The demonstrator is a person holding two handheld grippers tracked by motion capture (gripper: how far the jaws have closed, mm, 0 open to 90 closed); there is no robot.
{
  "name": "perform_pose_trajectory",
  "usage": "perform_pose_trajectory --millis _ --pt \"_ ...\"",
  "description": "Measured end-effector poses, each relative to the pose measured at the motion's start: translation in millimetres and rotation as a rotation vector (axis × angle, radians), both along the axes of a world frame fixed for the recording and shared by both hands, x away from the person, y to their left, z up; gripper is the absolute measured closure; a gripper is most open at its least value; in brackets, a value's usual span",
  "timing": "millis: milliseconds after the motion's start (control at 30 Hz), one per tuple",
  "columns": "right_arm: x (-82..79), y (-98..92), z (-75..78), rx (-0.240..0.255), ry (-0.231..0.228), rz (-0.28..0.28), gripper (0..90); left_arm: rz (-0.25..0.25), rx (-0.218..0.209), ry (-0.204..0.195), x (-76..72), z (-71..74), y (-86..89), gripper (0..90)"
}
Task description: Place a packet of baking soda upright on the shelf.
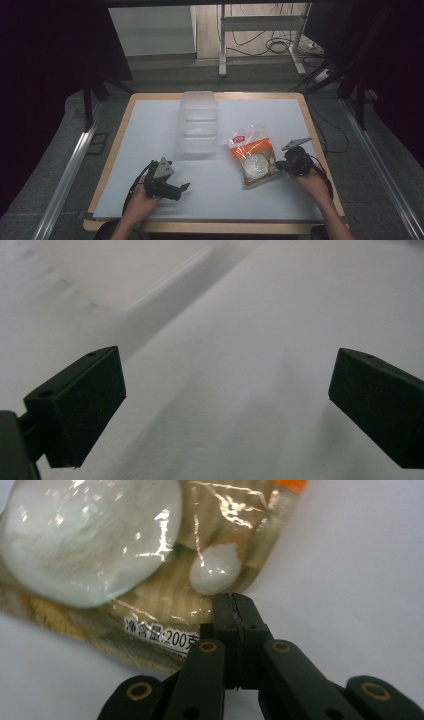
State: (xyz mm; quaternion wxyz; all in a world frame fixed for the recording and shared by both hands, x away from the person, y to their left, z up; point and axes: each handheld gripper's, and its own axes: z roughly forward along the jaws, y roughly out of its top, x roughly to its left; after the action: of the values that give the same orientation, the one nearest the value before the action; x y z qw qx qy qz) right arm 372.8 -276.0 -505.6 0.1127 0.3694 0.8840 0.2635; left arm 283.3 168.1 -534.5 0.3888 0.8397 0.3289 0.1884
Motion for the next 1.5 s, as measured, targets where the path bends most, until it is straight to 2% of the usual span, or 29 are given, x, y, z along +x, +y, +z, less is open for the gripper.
perform_pose_trajectory --millis 33,167,267,400,567,733,1167,1500 --pt "-4.4 1.7 0.5 -0.014 -0.003 0.016 88.7 0.0 0.0 0.0 -0.1 0.0 -0.3 1.9" --pt "-11.4 3.0 0.7 -0.019 0.001 0.04 88.7 0.001 0.0 0.001 -0.1 -0.2 -0.5 1.8" --pt "-19.1 3.7 0.7 -0.01 0.016 0.067 88.7 0.001 0.0 0.002 0.1 -0.3 -0.4 1.9" --pt "-29.4 6.0 -0.3 0.017 0.038 0.131 88.7 -0.003 0.003 0.002 0.4 -0.5 -1.0 1.9" --pt "-36.2 12.6 -0.6 0.014 0.045 0.182 88.6 -0.005 0.006 0.002 0.6 -0.6 -1.6 1.9" --pt "-40.4 23.3 -1.1 0.013 0.053 0.223 88.6 -0.004 0.005 0.003 0.9 -0.8 -1.5 1.9" --pt "-48.5 55.4 -4.7 0.055 0.091 0.305 88.6 -0.005 0.007 0.003 1.6 -1.0 -2.1 1.9" --pt "-55.4 88.4 -6.1 0.052 0.077 0.347 88.6 -0.007 0.009 0.004 1.8 -1.3 -3.1 1.9"
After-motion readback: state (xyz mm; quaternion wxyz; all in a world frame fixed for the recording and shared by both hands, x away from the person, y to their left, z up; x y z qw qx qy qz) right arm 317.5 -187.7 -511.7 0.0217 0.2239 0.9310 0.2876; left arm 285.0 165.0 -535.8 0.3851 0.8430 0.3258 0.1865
